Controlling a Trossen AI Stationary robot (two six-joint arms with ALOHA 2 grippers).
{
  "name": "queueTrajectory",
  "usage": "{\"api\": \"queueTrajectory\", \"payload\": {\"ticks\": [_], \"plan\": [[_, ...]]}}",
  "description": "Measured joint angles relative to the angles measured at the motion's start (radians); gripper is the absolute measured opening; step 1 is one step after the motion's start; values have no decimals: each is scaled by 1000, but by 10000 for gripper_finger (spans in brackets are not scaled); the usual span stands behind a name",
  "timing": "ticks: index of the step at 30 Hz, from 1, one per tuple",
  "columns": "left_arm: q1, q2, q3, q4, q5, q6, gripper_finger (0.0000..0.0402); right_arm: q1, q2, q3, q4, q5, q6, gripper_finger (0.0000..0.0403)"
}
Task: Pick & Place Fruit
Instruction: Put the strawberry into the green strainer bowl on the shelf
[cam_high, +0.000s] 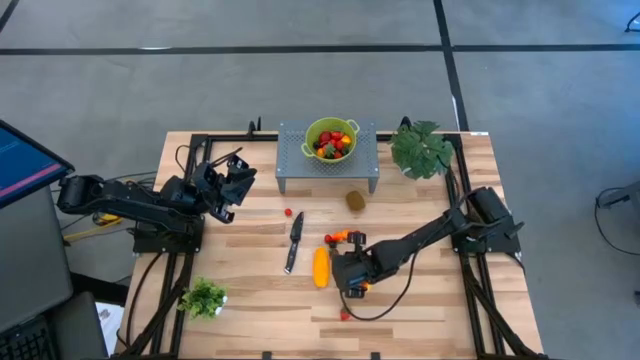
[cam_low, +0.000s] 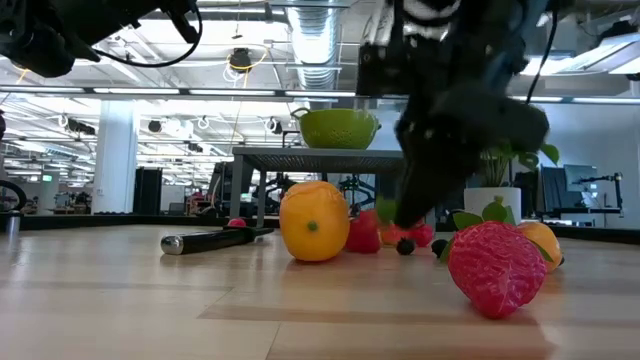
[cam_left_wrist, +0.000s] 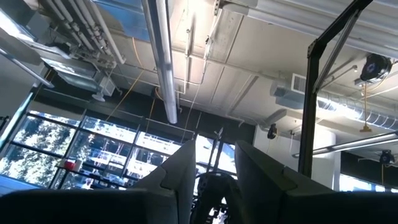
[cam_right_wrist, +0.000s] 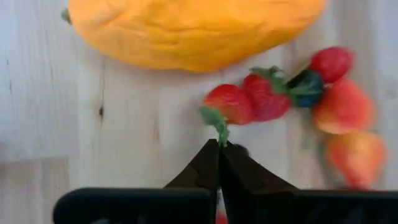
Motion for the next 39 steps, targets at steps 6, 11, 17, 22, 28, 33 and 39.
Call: {"api": "queueTrajectory", "payload": {"ticks": [6, 11, 17, 22, 28, 33, 39], "plan": [[0, 0, 0, 1, 0, 0, 106, 0, -90, 37, 13, 21, -121, 1], [0, 0, 0, 0, 1, 0, 106, -35, -183, 66, 24, 48, -274, 1], [0, 0, 0, 0, 4, 0, 106, -161, -289, 82, 73, 98, -445, 0], [0, 0, 0, 0, 4, 0, 106, -309, -349, 83, 131, 97, -528, 0], [0, 0, 0, 0, 3, 0, 106, -504, -369, 83, 147, 98, -530, 0], [0, 0, 0, 0, 0, 0, 106, -616, -369, 83, 167, 46, -530, 0], [0, 0, 0, 0, 0, 0, 106, -702, -368, 83, 168, -12, -490, 0]]}}
